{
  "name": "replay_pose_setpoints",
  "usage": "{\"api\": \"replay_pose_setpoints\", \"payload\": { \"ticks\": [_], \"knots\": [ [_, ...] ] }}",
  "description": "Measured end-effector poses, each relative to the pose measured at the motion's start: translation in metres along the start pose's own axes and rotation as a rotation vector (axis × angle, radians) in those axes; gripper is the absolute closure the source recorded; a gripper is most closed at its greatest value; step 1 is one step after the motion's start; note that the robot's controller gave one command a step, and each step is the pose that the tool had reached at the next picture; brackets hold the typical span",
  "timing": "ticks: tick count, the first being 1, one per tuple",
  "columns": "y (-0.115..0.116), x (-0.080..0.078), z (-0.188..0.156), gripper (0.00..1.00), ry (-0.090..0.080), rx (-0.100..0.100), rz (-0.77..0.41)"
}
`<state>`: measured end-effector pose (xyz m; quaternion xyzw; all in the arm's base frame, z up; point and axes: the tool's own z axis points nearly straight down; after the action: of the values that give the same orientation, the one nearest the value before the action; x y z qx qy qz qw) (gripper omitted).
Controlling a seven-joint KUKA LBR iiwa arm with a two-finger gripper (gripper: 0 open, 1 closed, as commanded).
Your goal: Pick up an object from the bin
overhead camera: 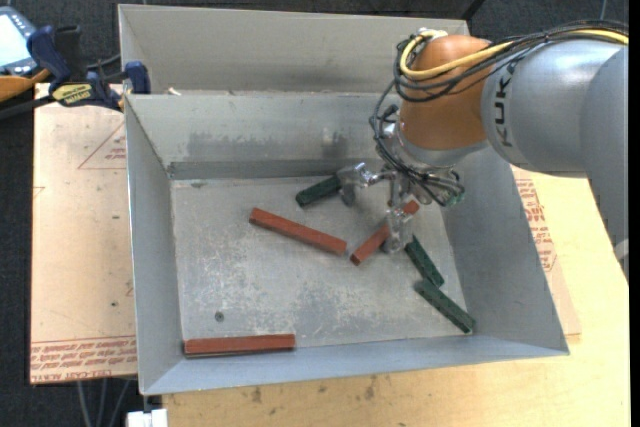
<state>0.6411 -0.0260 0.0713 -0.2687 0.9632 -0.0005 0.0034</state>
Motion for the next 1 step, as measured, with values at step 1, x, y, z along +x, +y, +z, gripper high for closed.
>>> {"api": "replay_pose_setpoints", "payload": {
  "ticks": [1],
  "knots": [
    [0.0901, -0.0344, -0.0720, 0.00, -0.004, -0.004, 0.199]
  ]
}}
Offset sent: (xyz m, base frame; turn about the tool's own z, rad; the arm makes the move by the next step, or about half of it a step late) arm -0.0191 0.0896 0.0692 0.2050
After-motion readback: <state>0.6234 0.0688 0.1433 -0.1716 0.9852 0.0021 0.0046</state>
